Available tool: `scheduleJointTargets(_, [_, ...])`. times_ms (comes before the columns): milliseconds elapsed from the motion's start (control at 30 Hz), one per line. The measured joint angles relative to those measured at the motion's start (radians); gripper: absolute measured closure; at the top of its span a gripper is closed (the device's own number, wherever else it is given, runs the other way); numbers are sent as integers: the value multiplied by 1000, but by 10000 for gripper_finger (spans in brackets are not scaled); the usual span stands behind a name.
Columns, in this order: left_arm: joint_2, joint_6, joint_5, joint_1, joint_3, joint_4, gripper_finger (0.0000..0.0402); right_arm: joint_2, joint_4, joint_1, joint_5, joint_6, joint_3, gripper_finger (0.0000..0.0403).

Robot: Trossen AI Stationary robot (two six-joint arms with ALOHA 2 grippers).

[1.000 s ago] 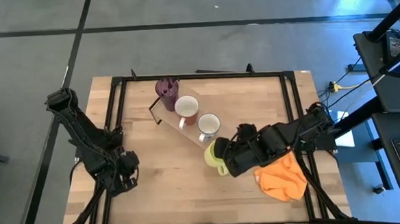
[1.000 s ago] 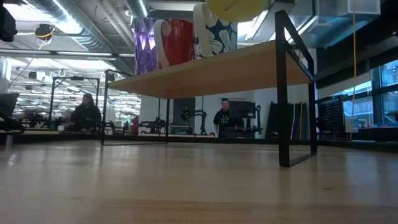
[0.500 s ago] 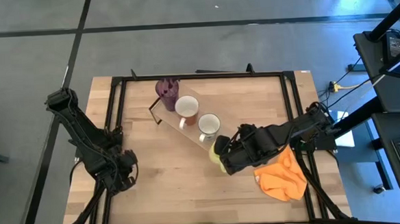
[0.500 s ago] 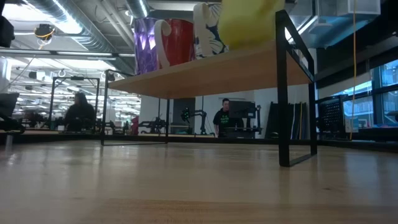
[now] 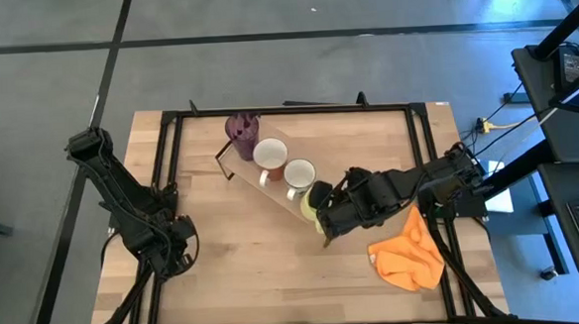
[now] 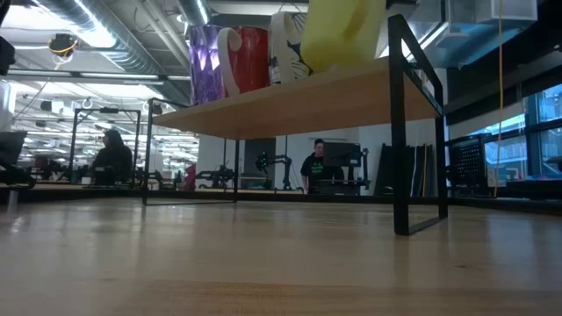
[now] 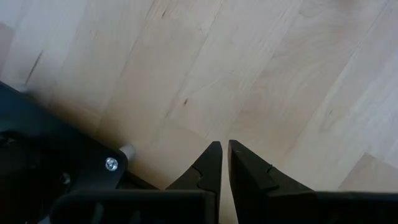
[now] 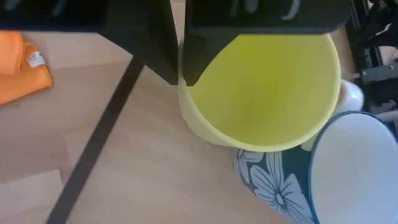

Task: Stack small to large cups/mugs on shelf
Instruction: Put the yellow mug on the shelf

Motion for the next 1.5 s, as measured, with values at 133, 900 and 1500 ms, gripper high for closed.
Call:
scheduleJointTargets(133, [0,1,-1,0,0,-5,378,-8,-3,-12,-42,-22,0,387])
scheduleJointTargets(900, [0,2,-7,0,0,-63,378,-41,1,-8,-81,-38,-90,386])
scheduleJointTargets(1500, [0,1,-1,0,0,-62,378,-41,-2,-7,-51,-68,-84,313])
